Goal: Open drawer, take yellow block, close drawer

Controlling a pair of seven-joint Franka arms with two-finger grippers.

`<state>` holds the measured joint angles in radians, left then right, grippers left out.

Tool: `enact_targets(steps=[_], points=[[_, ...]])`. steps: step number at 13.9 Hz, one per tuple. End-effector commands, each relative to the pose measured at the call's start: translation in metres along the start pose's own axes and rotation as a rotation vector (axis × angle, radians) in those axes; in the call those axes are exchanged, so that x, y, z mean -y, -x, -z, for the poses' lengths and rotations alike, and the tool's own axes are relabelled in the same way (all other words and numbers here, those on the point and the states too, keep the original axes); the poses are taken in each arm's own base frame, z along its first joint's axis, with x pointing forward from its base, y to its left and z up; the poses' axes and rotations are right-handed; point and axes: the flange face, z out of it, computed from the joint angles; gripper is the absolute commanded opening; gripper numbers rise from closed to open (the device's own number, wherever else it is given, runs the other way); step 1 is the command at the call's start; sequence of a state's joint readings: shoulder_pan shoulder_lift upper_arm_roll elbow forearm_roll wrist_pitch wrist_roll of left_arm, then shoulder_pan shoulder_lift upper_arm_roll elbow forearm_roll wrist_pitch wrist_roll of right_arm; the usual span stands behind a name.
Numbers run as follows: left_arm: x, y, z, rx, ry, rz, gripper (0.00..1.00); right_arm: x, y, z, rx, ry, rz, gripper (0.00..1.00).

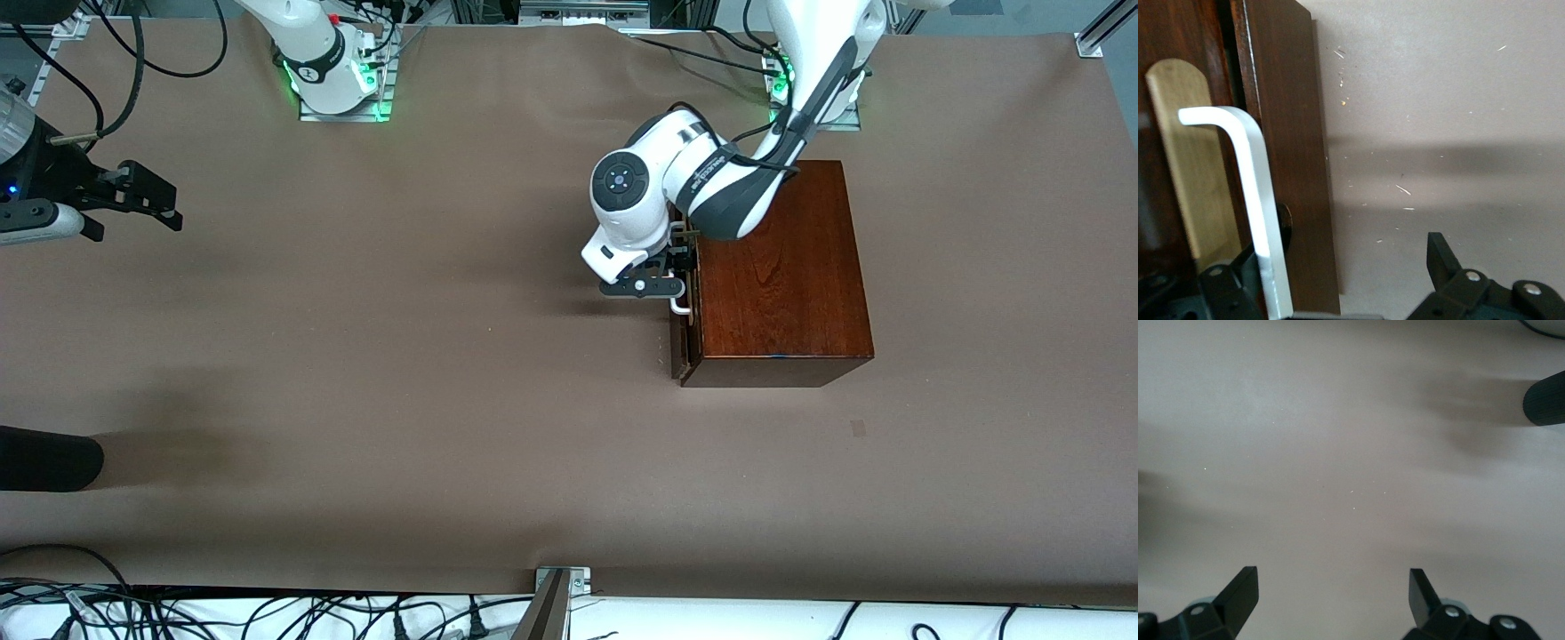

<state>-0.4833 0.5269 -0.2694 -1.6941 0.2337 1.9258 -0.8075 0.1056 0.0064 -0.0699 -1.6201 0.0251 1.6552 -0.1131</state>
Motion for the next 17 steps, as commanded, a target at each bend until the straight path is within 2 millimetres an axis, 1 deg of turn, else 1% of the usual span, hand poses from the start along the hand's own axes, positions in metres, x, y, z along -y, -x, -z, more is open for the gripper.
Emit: enact_targets(steps=[1, 4, 5, 6, 8, 10, 12, 13, 14, 15, 17], points=[[-0.008, 0.001, -0.011, -0.032, -0.027, -0.006, 1.0, -0.001, 0.002, 0.003, 0.007, -0.005, -0.003, 1.0], [-0.014, -0.001, -0.009, -0.054, -0.005, 0.006, 1.0, -0.001, 0.002, 0.004, 0.005, -0.005, -0.003, 1.0], [-0.021, 0.003, -0.008, -0.062, 0.006, -0.005, 1.0, -0.001, 0.002, 0.003, 0.007, -0.005, -0.003, 1.0], [-0.027, 0.002, -0.01, -0.065, 0.024, -0.005, 1.0, -0.001, 0.002, 0.003, 0.007, -0.005, -0.003, 1.0], [-0.043, 0.007, -0.007, -0.092, 0.066, -0.019, 1.0, -0.001, 0.002, 0.003, 0.007, -0.005, -0.003, 1.0], [-0.05, 0.006, -0.005, -0.12, 0.101, -0.026, 1.0, -0.003, 0.002, 0.004, 0.005, -0.005, -0.006, 1.0], [-0.067, 0.013, -0.004, -0.138, 0.118, -0.051, 1.0, -0.003, 0.002, 0.003, 0.007, -0.005, -0.006, 1.0], [-0.072, 0.009, 0.005, -0.153, 0.14, -0.046, 1.0, -0.005, 0.002, 0.004, 0.005, -0.005, -0.009, 1.0], [-0.08, 0.012, 0.009, -0.157, 0.15, -0.037, 1.0, -0.005, 0.002, 0.003, 0.007, -0.005, -0.009, 1.0], [-0.085, 0.01, 0.01, -0.155, 0.162, -0.007, 1.0, -0.006, 0.002, 0.003, 0.006, -0.005, -0.011, 1.0], [-0.104, 0.011, 0.009, -0.156, 0.18, 0.018, 1.0, -0.005, 0.002, 0.003, 0.008, -0.005, -0.009, 1.0]])
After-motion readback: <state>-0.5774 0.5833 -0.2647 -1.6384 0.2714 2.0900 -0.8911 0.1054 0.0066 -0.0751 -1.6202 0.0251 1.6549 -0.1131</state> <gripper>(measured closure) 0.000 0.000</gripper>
